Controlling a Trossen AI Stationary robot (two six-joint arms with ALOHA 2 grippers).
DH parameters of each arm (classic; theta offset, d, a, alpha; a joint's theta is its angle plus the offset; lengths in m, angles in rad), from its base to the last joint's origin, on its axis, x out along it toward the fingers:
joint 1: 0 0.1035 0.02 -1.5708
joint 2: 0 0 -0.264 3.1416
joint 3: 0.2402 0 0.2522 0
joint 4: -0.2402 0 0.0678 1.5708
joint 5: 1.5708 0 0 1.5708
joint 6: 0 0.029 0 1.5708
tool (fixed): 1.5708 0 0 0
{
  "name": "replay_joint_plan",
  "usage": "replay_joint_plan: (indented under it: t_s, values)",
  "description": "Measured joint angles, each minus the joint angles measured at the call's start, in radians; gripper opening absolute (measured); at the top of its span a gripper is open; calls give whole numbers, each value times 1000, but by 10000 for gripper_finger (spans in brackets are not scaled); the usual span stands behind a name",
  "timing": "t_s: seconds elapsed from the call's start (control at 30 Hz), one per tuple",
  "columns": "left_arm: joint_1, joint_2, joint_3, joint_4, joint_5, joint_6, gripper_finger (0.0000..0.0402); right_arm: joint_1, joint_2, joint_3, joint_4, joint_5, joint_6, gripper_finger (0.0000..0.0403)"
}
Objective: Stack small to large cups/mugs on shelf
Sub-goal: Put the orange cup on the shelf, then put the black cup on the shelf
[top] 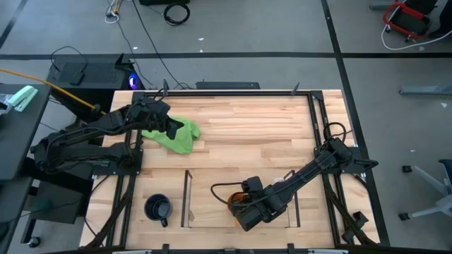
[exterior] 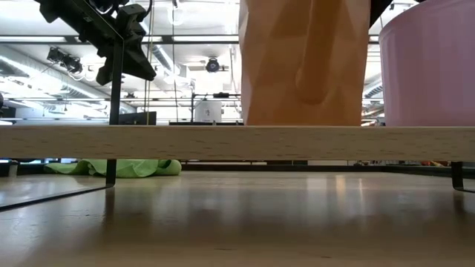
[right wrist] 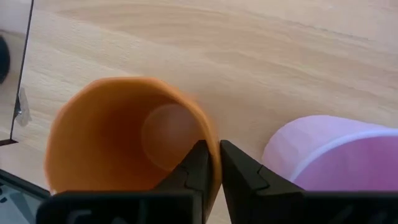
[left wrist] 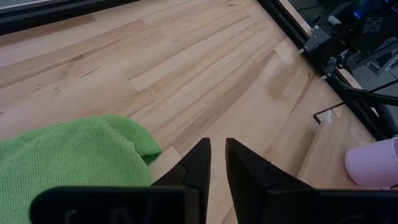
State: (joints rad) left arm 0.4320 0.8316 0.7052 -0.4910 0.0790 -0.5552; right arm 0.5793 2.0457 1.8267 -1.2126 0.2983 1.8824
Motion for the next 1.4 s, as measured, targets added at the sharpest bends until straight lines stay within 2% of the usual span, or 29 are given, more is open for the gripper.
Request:
replay_joint_plan:
  t_s: [0.67,0.9,1.13,1.4]
  values:
    - [0,0,0,-1,0,0,59,0,-1,-1,-7,7,-8,72]
    - [1,0,0,0,0,0,51,0,-3,29,-43,7,-24,74]
    - [1,0,0,0,0,0,60,-1,-4,64,-54,7,-53,74]
    - [1,0,0,0,0,0,55,0,-50,65,-103,15,-54,74]
